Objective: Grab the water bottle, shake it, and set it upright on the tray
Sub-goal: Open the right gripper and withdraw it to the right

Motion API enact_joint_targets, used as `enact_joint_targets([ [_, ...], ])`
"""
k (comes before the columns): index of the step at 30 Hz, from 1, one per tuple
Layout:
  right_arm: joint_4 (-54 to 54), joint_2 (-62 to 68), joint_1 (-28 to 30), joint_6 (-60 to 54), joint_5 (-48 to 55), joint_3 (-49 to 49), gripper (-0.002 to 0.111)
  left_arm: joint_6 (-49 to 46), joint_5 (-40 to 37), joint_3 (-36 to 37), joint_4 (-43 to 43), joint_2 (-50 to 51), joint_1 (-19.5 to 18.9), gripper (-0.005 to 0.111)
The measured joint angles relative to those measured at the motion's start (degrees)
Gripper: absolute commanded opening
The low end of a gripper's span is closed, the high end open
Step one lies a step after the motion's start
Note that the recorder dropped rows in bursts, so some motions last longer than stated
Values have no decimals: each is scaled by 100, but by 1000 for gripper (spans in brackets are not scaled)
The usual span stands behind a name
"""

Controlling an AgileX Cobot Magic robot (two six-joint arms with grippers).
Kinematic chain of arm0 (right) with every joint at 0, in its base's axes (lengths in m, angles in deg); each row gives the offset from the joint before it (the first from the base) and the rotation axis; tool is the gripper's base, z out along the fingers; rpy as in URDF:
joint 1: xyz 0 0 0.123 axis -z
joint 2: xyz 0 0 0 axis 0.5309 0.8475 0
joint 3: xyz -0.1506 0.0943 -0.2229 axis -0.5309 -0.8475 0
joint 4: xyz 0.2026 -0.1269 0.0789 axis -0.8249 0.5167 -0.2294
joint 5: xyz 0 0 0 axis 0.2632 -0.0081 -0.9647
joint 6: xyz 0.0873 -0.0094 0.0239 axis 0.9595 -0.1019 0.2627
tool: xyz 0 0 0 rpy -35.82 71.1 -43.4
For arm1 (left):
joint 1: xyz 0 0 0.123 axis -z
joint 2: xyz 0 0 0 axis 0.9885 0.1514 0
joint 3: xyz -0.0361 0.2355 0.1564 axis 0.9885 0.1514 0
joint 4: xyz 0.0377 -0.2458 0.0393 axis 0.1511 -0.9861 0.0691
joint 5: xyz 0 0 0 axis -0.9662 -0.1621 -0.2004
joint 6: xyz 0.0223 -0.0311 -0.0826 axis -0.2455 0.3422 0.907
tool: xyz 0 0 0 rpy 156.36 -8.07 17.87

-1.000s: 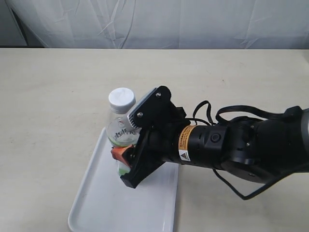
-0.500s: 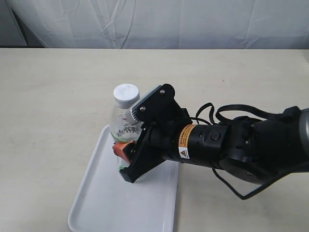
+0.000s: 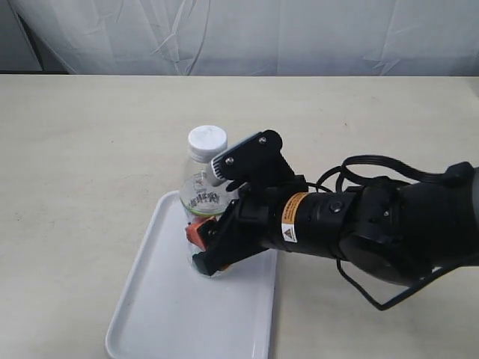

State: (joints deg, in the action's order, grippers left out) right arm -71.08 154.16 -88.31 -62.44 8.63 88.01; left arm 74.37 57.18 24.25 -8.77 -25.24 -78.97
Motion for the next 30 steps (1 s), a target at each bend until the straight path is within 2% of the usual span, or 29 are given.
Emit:
enact_joint_targets([
  [8, -80, -498, -51, 22, 1396, 0, 74, 0, 0, 0, 0, 0, 0, 0],
  [9, -80, -561, -126, 22, 1592, 0, 70, 0, 0, 0, 0, 0, 0, 0],
  [13, -116, -830, -501, 22, 2283, 0, 26, 0, 0, 0, 0, 0, 0, 0],
  [16, -245, -998, -662, 22, 2728, 0, 1, 0, 0, 0, 0, 0, 0, 0],
  [24, -478, -2090, -779, 377, 3746, 0, -1, 0, 0, 0, 0, 0, 0, 0],
  [26, 144, -2586, -779, 974, 3938, 0, -1, 0, 0, 0, 0, 0, 0, 0],
  [28, 1330, -3091, -779, 2175, 4505, 0, -1, 0, 0, 0, 0, 0, 0, 0],
  [30, 2688, -3628, -779, 3765, 5930, 0, -1, 0, 0, 0, 0, 0, 0, 0],
])
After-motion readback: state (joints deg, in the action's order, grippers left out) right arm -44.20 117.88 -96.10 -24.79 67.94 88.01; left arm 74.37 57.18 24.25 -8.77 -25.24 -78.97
